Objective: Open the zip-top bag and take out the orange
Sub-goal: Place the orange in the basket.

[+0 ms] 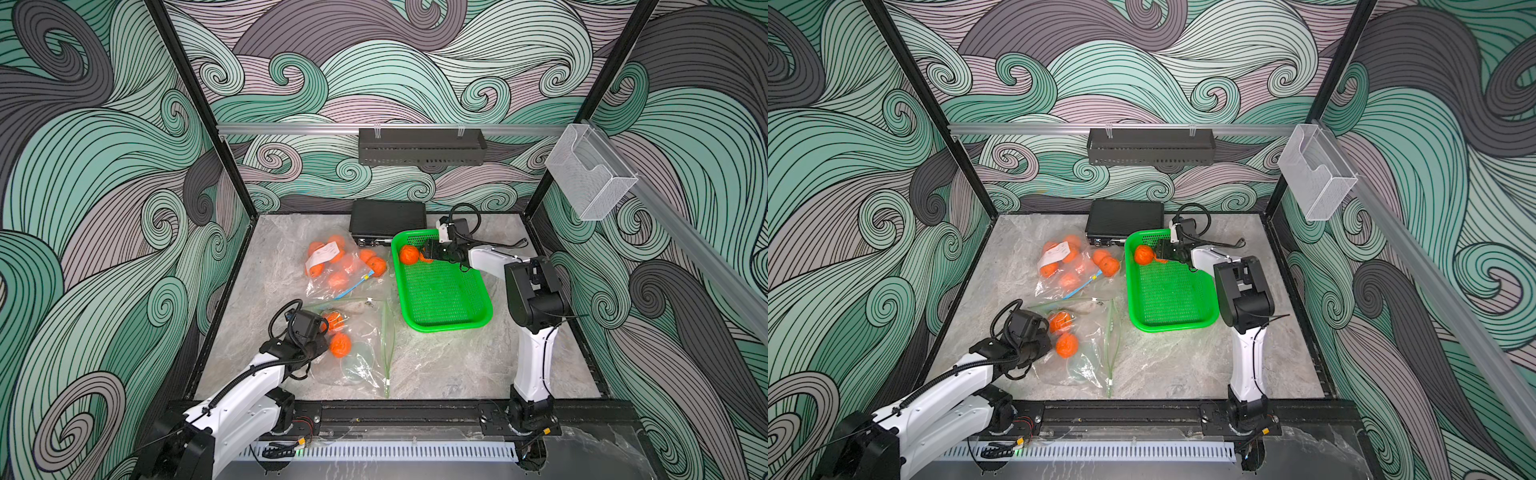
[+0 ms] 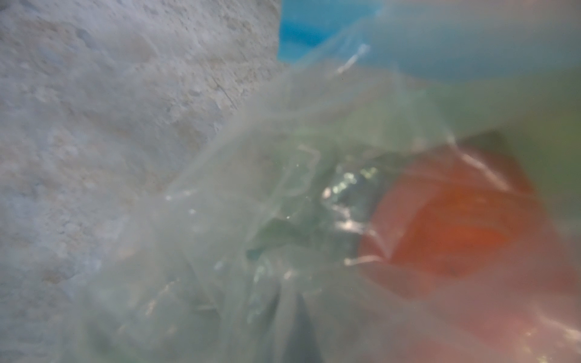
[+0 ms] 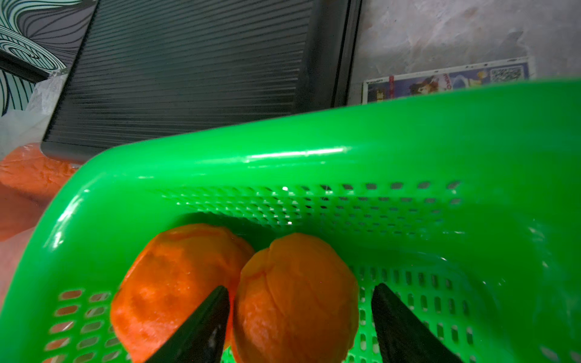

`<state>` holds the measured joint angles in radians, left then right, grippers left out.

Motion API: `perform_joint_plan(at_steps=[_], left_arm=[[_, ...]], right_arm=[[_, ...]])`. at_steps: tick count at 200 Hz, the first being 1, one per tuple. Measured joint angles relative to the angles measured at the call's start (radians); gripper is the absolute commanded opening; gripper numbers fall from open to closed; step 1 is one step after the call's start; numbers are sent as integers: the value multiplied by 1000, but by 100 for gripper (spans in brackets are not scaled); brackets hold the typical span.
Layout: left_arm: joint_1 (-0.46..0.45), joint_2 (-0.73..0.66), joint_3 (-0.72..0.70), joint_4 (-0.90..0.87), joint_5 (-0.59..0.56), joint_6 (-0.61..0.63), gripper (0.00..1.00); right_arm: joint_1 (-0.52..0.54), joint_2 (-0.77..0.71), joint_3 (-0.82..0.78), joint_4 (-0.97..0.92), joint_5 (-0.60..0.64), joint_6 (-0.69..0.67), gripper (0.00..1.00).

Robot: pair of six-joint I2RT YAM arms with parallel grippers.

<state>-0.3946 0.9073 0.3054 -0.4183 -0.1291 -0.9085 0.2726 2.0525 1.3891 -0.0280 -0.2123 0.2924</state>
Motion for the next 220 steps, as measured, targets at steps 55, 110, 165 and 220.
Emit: perform_joint_plan(at_steps=[55, 110, 165, 220], left_arm=[[0, 1, 0, 0, 0, 0, 0], [0, 10, 5, 0, 0, 3, 0], [0, 12, 7, -1, 1, 5, 0], [1, 14, 7, 0, 1, 8, 0]], right_arm=[[0, -226, -87, -17, 48, -32, 72], [63, -599, -368, -37, 56, -58, 66], [325, -953, -641, -106, 66, -122, 61], [535, -1174, -856, -113, 67, -174, 47]])
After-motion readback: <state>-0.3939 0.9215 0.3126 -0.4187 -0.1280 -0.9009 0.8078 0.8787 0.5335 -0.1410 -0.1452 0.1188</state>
